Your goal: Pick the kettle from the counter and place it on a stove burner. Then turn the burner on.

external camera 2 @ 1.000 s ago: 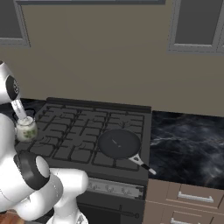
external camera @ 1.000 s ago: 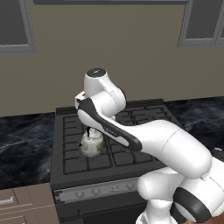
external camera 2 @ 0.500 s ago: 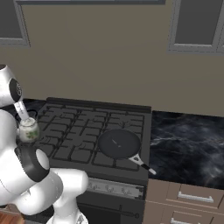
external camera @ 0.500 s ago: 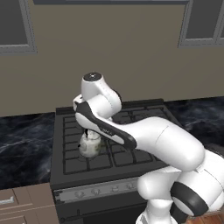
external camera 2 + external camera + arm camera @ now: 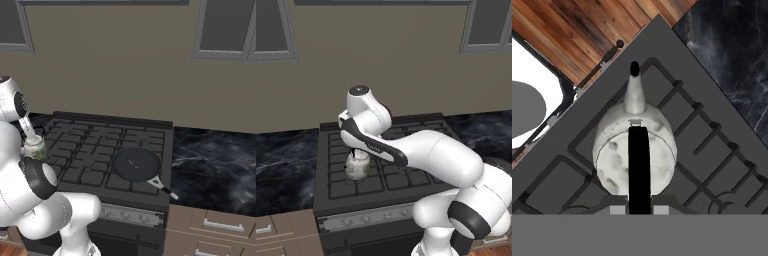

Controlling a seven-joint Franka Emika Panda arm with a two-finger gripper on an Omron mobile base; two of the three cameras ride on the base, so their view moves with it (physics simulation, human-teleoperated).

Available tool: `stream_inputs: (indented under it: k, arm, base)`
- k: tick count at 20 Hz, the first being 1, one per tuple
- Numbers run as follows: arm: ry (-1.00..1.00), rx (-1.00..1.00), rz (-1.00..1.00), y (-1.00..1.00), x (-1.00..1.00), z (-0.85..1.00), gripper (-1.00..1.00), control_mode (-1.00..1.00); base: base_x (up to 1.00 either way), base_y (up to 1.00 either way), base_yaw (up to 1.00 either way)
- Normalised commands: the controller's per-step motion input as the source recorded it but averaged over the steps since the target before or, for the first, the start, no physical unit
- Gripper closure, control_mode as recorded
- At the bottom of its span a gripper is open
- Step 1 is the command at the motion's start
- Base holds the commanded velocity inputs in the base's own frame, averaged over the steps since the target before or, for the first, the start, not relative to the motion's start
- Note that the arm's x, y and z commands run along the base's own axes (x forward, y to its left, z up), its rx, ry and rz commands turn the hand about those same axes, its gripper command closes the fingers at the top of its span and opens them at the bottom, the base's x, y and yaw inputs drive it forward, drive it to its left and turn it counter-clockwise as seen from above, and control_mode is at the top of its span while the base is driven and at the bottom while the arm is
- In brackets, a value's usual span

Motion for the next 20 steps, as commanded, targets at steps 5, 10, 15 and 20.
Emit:
stream_inputs:
  k: [5, 10, 15, 20]
  arm:
    - [0.0, 0.0, 0.0, 0.07, 0.08, -0.12, 1.0, -1.0]
    - [0.0, 0.0, 0.0, 0.01, 0.06, -0.11, 1.0, -1.0]
    - [0.0, 0.0, 0.0, 0.0, 0.04, -0.09, 1.0, -1.0]
    - [0.0, 0.0, 0.0, 0.0, 0.05, -0.08, 1.0, -1.0]
  base:
    - [0.0, 0.0, 0.0]
    - [0.0, 0.0, 0.0]
    - [0.0, 0.0, 0.0]
    - [0.0, 0.0, 0.0]
